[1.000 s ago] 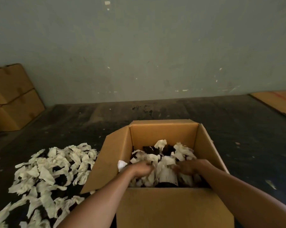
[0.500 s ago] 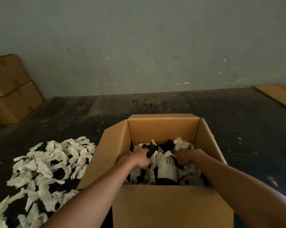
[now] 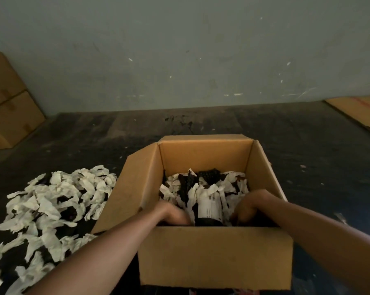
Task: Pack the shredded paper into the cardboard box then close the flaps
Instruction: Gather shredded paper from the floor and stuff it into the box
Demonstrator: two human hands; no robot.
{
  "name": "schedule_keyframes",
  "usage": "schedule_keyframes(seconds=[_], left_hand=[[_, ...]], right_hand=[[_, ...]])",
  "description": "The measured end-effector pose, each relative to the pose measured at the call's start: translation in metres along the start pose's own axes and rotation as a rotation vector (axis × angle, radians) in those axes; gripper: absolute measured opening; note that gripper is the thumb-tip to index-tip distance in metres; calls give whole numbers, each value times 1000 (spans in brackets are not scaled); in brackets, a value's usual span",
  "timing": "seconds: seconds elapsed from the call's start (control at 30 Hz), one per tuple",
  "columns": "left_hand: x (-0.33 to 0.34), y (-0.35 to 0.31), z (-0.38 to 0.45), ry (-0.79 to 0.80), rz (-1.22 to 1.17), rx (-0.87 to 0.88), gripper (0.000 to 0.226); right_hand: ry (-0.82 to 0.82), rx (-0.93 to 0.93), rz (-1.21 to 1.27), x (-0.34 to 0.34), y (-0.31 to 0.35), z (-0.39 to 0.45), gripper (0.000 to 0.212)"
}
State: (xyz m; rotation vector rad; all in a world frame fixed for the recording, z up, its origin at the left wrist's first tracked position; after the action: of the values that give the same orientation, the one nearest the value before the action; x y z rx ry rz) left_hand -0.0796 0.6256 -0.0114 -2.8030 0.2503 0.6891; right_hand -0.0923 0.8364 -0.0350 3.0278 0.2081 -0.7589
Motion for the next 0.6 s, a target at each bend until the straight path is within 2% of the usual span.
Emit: schedule_keyframes(seconds=[0.07, 0.17, 0.27, 0.33, 0.37, 0.4, 0.47, 0.53, 0.6], left_hand=[[7, 4, 8, 50, 68, -36, 49], [-17, 8, 11, -4, 87, -72, 42], [-67, 6, 6, -251, -43, -52, 36], [-99, 2, 9, -490, -126, 49, 54], [-105, 0, 14, -535, -147, 95, 65], [-103, -2, 26, -505, -125, 110, 69], [-88, 0, 55, -381, -17, 90, 64], [-70, 12, 80, -286, 72, 24, 60], [-59, 20, 93, -254, 174, 8, 64]], right_hand=[[-16, -6, -54, 0, 2, 9, 57], [-143, -43, 102, -44, -2, -3, 39], [-417, -175, 313, -105, 4, -20, 26], [-578, -279, 394, -131, 13, -12, 33], [-606, -326, 367, -134, 20, -2, 40], [-576, -323, 269, -130, 25, 15, 50], [-488, -193, 48, -111, 21, 60, 69], [-404, -142, 19, -92, 11, 102, 74], [-371, -148, 36, -76, 8, 116, 78]])
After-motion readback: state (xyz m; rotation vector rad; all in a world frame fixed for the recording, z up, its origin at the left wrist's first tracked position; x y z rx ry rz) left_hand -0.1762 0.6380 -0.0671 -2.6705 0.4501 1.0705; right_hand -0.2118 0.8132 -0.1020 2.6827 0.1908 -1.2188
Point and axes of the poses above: each hand's wrist, its own z-axis towards the middle knuckle, its own x-axis out of the palm, y = z × x, the point moved 9 cm from there along z, towards the middle knuckle, and after that the axes turned 1 degree about -y, right-handed, at the moved point
